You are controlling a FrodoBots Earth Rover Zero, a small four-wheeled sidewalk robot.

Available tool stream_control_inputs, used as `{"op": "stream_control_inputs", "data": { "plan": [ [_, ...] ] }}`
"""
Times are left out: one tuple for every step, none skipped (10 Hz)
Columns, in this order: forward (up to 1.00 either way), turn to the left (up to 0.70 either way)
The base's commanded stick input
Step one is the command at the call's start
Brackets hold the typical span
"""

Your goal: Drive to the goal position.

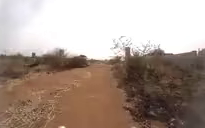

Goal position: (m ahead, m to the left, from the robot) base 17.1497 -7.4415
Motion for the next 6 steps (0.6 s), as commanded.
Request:
{"op": "stream_control_inputs", "data": {
  "plan": [
    [0.50,0.00],
    [0.50,0.00],
    [0.50,0.00],
    [0.50,0.00],
    [0.50,0.00],
    [0.50,0.00]
  ]
}}
